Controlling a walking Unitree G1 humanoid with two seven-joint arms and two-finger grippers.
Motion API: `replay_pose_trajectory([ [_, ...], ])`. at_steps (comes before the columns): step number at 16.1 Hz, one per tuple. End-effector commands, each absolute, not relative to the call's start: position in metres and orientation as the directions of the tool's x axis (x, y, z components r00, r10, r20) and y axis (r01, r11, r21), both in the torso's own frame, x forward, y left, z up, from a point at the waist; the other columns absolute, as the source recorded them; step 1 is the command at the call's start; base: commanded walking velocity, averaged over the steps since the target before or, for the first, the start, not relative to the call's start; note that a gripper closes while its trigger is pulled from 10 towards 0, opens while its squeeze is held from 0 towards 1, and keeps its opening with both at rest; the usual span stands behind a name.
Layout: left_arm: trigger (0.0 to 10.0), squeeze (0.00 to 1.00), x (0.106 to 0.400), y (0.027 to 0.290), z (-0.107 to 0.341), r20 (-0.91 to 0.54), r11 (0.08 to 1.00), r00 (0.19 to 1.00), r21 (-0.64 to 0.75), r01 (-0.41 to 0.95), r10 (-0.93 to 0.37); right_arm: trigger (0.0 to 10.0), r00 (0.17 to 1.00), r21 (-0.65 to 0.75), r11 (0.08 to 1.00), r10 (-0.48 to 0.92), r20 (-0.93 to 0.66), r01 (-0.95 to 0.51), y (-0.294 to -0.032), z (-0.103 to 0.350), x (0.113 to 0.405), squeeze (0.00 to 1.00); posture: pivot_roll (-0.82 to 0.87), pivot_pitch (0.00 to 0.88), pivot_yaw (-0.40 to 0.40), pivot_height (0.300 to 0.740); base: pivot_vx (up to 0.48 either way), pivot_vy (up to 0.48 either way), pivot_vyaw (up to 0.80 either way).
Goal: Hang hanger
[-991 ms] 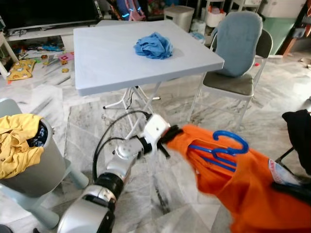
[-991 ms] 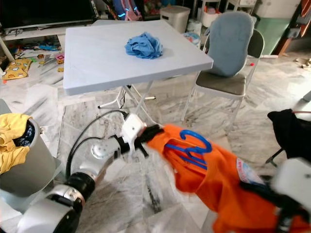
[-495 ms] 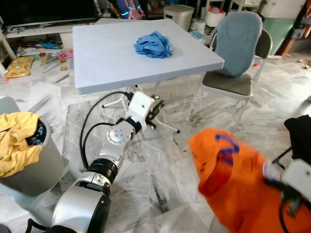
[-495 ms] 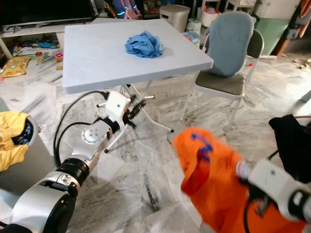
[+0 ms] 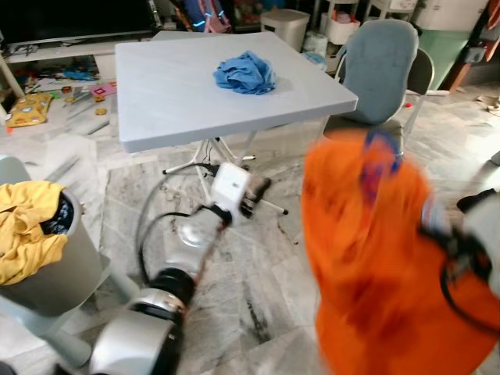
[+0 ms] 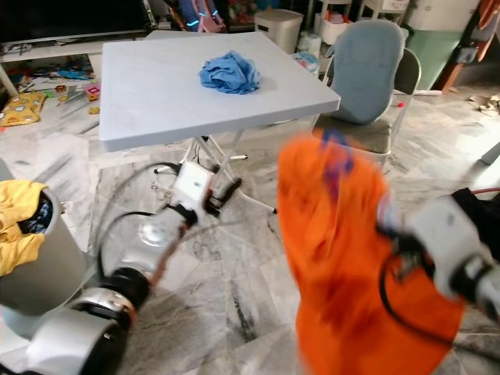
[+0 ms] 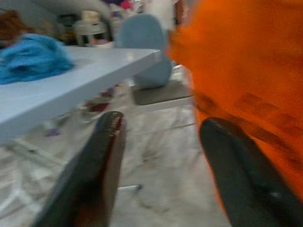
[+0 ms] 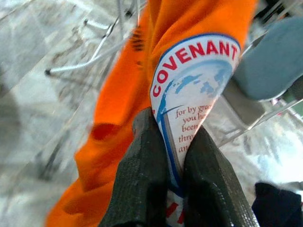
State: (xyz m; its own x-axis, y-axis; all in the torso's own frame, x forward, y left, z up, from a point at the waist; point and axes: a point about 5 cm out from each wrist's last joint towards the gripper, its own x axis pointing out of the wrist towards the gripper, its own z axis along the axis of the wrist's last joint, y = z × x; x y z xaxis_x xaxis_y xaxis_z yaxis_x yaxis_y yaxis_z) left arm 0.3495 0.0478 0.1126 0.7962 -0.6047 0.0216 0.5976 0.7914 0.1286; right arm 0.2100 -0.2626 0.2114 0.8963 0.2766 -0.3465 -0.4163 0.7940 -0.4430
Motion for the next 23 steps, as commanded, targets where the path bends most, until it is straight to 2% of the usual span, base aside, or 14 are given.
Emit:
replay_pose_trajectory([
  [1, 10.0, 1.0, 0.347, 0.041, 0.114, 0.029, 0.77, 0.772, 0.105, 0.629, -0.634, 10.0, 0.901, -0.434, 0.804, 0.279, -0.331, -0.408, -0.256, 0.211, 0.214, 0.0, -0.09, 0.0, -0.041, 0.74, 0.0, 0.0, 0.0],
  [6, 10.0, 1.0, 0.341, 0.015, 0.122, 0.072, 0.703, 0.699, 0.048, 0.71, -0.711, 10.0, 0.838, -0.255, 0.812, 0.44, -0.323, -0.524, -0.207, 0.204, 0.209, 0.0, -0.1, 0.0, -0.038, 0.74, 0.0, 0.0, 0.0],
  [9, 10.0, 1.0, 0.337, 0.01, 0.118, 0.057, 0.683, 0.681, 0.044, 0.729, -0.73, 10.0, 0.83, -0.177, 0.83, 0.461, -0.315, -0.529, -0.192, 0.197, 0.207, 0.0, -0.11, 0.0, -0.034, 0.74, 0.0, 0.0, 0.0],
  [10, 10.0, 0.72, 0.336, 0.01, 0.117, 0.053, 0.684, 0.682, 0.048, 0.728, -0.73, 10.0, 0.819, -0.154, 0.824, 0.483, -0.31, -0.545, -0.185, 0.197, 0.204, 0.0, -0.1, 0.0, -0.034, 0.74, 0.0, 0.0, 0.0],
  [11, 10.0, 0.0, 0.336, 0.01, 0.117, 0.053, 0.685, 0.683, 0.048, 0.727, -0.728, 10.0, 0.81, -0.139, 0.819, 0.497, -0.313, -0.556, -0.181, 0.197, 0.202, 0.0, -0.1, 0.0, -0.034, 0.74, 0.0, 0.0, 0.0],
  [17, 10.0, 0.0, 0.338, 0.012, 0.116, 0.045, 0.692, 0.691, -0.006, 0.722, -0.721, 10.0, 0.785, -0.096, 0.807, 0.528, -0.324, -0.583, -0.171, 0.193, 0.2, 0.0, -0.1, 0.0, -0.037, 0.74, 0.0, 0.0, 0.0],
  [18, 4.4, 0.0, 0.337, 0.012, 0.115, 0.045, 0.685, 0.685, -0.005, 0.728, -0.727, 10.0, 0.78, -0.088, 0.805, 0.533, -0.329, -0.587, -0.168, 0.192, 0.199, 0.0, -0.1, 0.0, -0.037, 0.74, 0.0, 0.0, 0.0],
  [19, 0.0, 0.0, 0.337, 0.013, 0.113, 0.035, 0.685, 0.685, -0.002, 0.728, -0.728, 10.0, 0.773, -0.076, 0.801, 0.541, -0.331, -0.594, -0.166, 0.19, 0.199, 0.0, -0.1, 0.0, -0.035, 0.74, 0.0, 0.0, 0.0],
  [22, 0.0, 0.0, 0.344, 0.027, 0.105, -0.051, 0.735, 0.737, 0.051, 0.676, -0.674, 10.0, 0.739, -0.061, 0.769, 0.584, -0.336, -0.636, -0.16, 0.19, 0.19, 0.0, -0.11, 0.0, -0.028, 0.74, 0.0, 0.0, 0.0],
  [23, 0.0, 0.0, 0.346, 0.035, 0.104, -0.072, 0.751, 0.754, 0.071, 0.657, -0.653, 10.0, 0.757, -0.08, 0.79, 0.547, -0.357, -0.608, -0.168, 0.187, 0.19, 0.0, -0.11, 0.0, -0.026, 0.74, 0.0, 0.0, 0.0],
])
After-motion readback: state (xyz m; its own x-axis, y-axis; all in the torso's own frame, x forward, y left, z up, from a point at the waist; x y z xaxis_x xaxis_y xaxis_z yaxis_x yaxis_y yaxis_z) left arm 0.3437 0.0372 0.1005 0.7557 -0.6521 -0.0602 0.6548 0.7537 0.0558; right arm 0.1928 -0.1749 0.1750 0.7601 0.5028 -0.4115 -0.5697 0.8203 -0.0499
